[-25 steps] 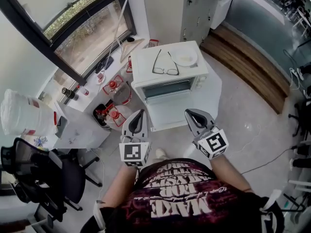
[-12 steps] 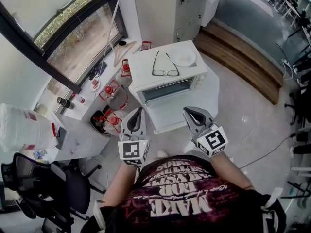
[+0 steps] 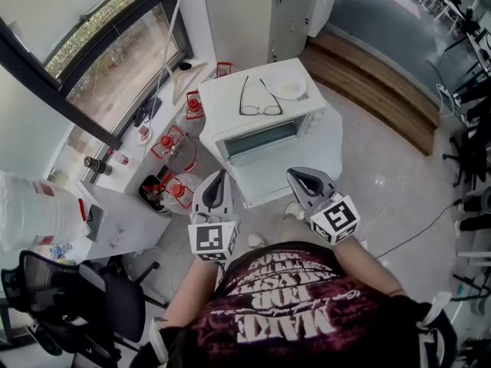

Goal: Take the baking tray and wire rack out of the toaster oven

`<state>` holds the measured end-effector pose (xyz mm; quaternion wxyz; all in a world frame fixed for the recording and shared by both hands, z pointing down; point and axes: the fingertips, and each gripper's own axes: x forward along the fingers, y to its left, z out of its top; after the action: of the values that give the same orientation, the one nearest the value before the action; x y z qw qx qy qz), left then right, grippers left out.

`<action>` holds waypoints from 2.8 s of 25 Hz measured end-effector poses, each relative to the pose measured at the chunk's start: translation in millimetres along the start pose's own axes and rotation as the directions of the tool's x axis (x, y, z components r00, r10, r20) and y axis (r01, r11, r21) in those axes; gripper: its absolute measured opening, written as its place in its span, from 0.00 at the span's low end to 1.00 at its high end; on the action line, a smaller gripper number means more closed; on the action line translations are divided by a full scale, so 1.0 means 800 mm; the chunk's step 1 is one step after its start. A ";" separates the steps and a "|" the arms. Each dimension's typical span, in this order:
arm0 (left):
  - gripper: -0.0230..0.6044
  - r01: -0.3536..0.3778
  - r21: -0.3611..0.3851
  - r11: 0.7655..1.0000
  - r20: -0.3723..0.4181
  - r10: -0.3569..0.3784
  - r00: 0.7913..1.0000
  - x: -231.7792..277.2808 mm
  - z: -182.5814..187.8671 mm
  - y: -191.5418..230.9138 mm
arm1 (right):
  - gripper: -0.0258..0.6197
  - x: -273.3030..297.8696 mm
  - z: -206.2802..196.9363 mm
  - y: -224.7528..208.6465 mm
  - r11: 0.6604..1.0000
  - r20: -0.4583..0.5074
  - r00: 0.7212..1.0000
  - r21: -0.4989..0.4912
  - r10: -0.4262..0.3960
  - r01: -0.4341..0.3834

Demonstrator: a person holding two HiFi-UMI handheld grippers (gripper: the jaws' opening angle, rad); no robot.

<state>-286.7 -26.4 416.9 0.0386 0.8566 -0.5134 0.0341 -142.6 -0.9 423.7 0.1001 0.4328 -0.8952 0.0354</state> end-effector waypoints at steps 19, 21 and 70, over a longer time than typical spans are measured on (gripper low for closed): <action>0.05 -0.054 -0.012 0.998 -0.056 0.053 0.997 0.011 -0.029 0.023 | 0.04 0.022 -0.023 -0.016 0.998 -0.026 0.999 0.059 0.027 -0.025; 0.05 -0.055 -0.003 0.998 -0.063 0.054 0.997 0.019 -0.031 0.024 | 0.04 0.025 -0.028 -0.022 0.997 -0.028 0.999 0.069 0.027 -0.025; 0.05 0.054 0.020 0.998 -0.235 -0.048 0.971 0.243 -0.129 0.079 | 0.04 0.190 -0.211 -0.164 0.911 -0.219 0.970 0.412 0.108 -0.008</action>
<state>-252.6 -216.3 540.4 0.0887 0.8599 -0.4828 0.1404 -107.2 -174.3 617.7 0.1126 0.4098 -0.8622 0.2756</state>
